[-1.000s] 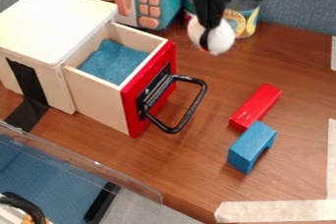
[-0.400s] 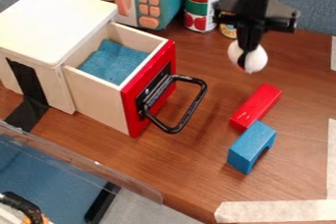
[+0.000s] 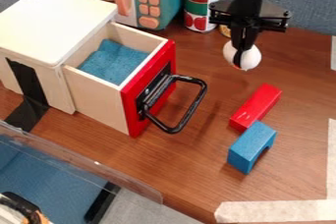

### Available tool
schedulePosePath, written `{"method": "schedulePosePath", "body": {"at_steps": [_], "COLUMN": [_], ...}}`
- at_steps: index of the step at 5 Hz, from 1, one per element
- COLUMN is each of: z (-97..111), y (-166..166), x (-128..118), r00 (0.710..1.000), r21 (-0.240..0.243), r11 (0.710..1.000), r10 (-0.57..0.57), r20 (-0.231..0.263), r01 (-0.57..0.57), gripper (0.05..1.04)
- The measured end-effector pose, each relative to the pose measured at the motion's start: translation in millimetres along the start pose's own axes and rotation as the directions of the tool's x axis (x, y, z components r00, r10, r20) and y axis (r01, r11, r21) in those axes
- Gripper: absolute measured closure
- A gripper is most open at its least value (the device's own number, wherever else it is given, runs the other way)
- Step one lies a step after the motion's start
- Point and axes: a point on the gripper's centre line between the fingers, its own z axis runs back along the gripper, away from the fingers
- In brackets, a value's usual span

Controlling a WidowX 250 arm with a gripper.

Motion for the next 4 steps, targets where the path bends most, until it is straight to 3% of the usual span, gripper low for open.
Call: {"method": "schedulePosePath", "body": {"at_steps": [2, 3, 4], "z": [2, 27, 49], "y": [-3, 6, 14], "x": [-5, -7, -17], "r00": [1.0, 1.0, 0.999], "r21": [0.028, 0.066, 0.068], "r11": [1.0, 0.998, 0.997], "r10": [0.007, -0.018, -0.037], "r20": [-0.02, 0.013, 0.03], "r01": [-0.006, 0.017, 0.035], "gripper": [0.289, 0.082, 0.079]}}
